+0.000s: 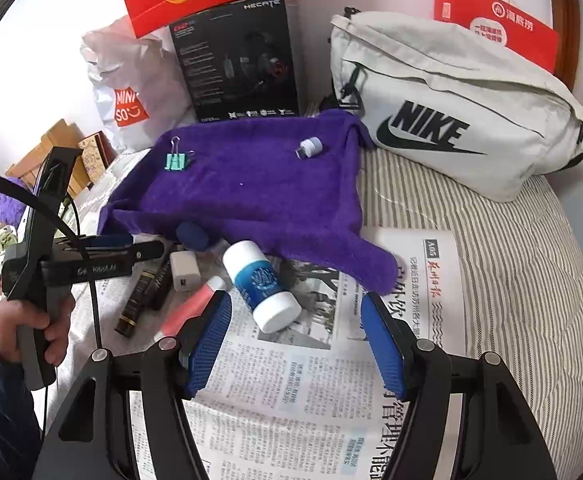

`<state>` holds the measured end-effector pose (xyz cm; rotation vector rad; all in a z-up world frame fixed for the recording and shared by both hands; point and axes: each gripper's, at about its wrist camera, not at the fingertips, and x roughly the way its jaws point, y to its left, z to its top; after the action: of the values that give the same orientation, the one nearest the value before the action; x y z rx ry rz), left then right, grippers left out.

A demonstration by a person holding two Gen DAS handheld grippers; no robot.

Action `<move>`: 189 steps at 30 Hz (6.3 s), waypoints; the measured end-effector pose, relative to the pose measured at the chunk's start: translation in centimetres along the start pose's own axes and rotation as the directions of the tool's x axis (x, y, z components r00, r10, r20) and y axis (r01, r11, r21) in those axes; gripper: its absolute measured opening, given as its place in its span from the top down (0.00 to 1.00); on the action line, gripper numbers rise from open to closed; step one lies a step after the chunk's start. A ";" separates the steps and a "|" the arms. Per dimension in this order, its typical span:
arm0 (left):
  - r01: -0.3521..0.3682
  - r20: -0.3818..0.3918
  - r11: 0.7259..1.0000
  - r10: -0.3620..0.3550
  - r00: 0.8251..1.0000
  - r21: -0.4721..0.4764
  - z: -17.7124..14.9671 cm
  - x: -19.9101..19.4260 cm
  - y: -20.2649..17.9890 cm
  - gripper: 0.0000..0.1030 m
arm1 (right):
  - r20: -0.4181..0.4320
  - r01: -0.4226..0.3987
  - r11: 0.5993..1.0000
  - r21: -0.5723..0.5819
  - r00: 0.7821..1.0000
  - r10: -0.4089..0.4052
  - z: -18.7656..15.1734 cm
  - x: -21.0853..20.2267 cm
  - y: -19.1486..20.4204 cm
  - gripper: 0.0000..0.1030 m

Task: Organize rigid objects
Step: 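Lower the left gripper onto the white tape roll and close it, then grasp the blue-labelled white bottle with the right gripper while the left lifts the tape roll, then carry the bottle onto the towel and open the right gripper while the left carries the tape roll, then lower the tape roll beside the clip on the towel and open the left gripper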

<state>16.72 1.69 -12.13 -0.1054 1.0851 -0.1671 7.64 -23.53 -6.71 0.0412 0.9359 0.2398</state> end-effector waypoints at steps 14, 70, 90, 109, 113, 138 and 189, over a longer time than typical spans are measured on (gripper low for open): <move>-0.104 0.039 0.994 0.102 0.994 0.041 -1.0 -0.2 0.1 0.71 | -0.048 -0.045 0.999 -0.002 0.998 0.045 -0.2 3.1 -0.7 0.35; -0.063 0.082 0.998 0.063 0.995 0.005 -5.0 -3.0 2.3 0.71 | -0.078 -0.051 0.994 -0.094 0.996 0.044 -0.5 5.7 1.6 0.65; -0.010 0.134 1.000 0.007 0.991 0.019 -3.9 -6.2 1.8 0.71 | -0.005 -0.069 0.995 -0.075 0.998 0.069 1.9 3.4 1.0 0.65; -0.028 0.187 0.996 0.012 0.982 0.081 1.3 -7.8 0.8 0.71 | 0.016 -0.051 0.996 -0.079 0.998 0.052 5.9 4.6 0.8 0.65; -0.021 0.176 0.997 0.008 0.984 0.076 2.3 -7.4 1.1 0.71 | 0.007 -0.043 0.996 -0.078 0.999 0.043 6.7 5.0 0.8 0.65; 0.007 0.105 0.998 -0.013 0.994 0.057 5.2 -4.0 3.5 0.71 | -0.070 0.010 0.997 -0.070 0.997 -0.015 9.3 12.4 -0.2 0.65; -0.071 0.069 0.995 0.066 0.995 0.074 9.2 4.3 4.0 0.71 | -0.100 0.000 0.993 -0.114 0.995 -0.012 10.0 13.4 1.1 0.44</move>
<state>27.21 4.90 -12.25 -0.0054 1.0129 -0.1421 23.00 -18.77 -11.22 -0.0795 1.0210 0.2917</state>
